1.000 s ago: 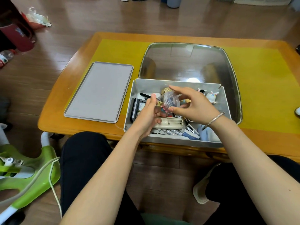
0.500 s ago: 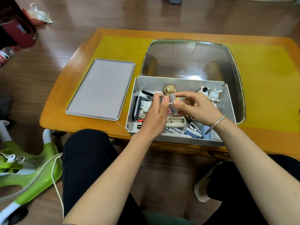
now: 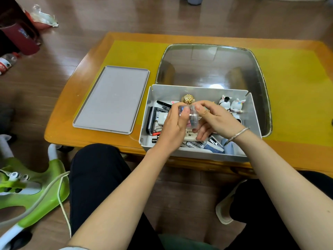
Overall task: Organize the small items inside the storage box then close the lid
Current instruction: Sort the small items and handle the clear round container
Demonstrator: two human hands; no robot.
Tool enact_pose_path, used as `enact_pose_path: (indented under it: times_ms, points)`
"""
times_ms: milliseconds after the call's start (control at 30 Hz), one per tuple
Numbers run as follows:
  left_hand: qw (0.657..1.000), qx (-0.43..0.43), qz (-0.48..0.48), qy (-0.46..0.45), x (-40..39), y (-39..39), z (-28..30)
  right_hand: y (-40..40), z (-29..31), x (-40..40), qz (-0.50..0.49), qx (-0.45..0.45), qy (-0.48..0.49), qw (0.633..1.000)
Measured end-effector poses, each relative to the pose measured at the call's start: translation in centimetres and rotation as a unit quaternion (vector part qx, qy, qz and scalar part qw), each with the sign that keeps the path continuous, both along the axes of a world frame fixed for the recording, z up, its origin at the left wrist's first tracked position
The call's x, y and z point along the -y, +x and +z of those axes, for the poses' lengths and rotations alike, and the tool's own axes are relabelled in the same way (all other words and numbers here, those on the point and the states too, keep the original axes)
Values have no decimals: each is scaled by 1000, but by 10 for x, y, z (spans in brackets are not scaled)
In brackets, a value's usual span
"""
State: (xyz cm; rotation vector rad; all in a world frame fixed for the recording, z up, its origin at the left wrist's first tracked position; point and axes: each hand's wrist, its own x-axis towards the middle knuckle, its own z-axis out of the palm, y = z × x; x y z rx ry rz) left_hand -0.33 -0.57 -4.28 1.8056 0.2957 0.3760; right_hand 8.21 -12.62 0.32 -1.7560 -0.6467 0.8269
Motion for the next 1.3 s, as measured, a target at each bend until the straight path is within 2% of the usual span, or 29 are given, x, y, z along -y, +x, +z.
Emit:
enact_pose_path:
  times_ms: [67,233,433,633,733,833,900,933,1033,1100,1200,1300]
  points:
    - [1000,-4,-2,-31,-2,0,1,1,0,2,19,16,-3,1000]
    - [998,-36,3,-45,-3,-1,2,6,-2,13,64,-13,4,998]
    - [999,-23,15,-22,1,-2,5,9,-1,8,52,104,8,993]
    - [998,2,5,60,2,-1,8,6,-6,14,23,105,56,993]
    - [995,-6,2,98,4,4,16,7,-9,20,-41,132,49,989]
    - [991,-53,19,122,10,9,22,12,-7,23,-91,235,11,968]
    - [990,-53,42,127,12,13,22,10,-4,22,-97,316,4,944]
    - [988,-44,58,139,13,15,22,9,-3,22,-91,328,11,940]
    - [984,-30,75,157,11,18,23,9,-2,24,-83,249,29,965]
    - [991,-35,37,122,9,18,22,14,0,29,-84,177,46,980]
    - [997,-44,-24,62,9,16,20,17,1,38,-87,8,57,995]
    - [996,-48,-71,1,14,19,21,14,-3,39,-52,-44,26,997]
